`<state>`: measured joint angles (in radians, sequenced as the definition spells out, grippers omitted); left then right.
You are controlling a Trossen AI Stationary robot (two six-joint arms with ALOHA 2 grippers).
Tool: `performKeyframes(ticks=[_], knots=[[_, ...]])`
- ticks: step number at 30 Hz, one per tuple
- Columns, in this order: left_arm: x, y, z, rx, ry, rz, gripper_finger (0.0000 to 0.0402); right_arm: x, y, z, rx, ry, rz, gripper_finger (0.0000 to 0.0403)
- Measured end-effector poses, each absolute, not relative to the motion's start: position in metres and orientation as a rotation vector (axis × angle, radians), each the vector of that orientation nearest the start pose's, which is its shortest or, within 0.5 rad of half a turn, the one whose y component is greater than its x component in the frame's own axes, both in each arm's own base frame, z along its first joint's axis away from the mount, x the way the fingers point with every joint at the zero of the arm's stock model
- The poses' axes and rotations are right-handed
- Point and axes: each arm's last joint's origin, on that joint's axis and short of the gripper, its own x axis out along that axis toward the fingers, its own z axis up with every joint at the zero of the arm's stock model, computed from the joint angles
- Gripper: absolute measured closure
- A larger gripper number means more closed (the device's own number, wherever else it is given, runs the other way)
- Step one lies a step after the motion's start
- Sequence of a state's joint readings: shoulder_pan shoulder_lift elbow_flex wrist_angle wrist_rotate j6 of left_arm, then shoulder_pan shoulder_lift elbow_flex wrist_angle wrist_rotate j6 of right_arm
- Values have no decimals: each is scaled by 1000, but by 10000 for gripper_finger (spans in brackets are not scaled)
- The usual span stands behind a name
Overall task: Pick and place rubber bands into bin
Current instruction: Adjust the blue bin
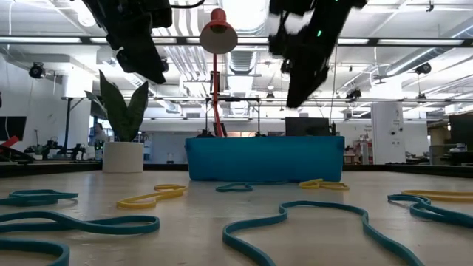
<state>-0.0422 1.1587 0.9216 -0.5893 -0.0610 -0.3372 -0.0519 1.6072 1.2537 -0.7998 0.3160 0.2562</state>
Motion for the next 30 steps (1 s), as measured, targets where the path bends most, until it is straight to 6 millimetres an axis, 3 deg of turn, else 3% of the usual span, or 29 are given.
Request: performKeyframes(ticks=[6, 8, 11, 16, 21, 30], knots=[[232, -7, 271, -269, 818, 173, 219, 271, -19, 261, 77, 1250, -695, 198], [231, -7, 268, -266, 824, 178, 219, 252, -19, 254, 108, 1324, -744, 197], [230, -7, 261, -266, 836, 182, 219, 238, -14, 236, 246, 1399, -666, 198], [230, -7, 257, -288, 840, 193, 219, 237, -4, 201, 471, 1410, -495, 205], [230, -7, 257, -306, 838, 202, 219, 253, -6, 190, 501, 1297, -477, 215], [230, -7, 257, -360, 833, 225, 219, 254, -41, 186, 378, 1239, -819, 220]])
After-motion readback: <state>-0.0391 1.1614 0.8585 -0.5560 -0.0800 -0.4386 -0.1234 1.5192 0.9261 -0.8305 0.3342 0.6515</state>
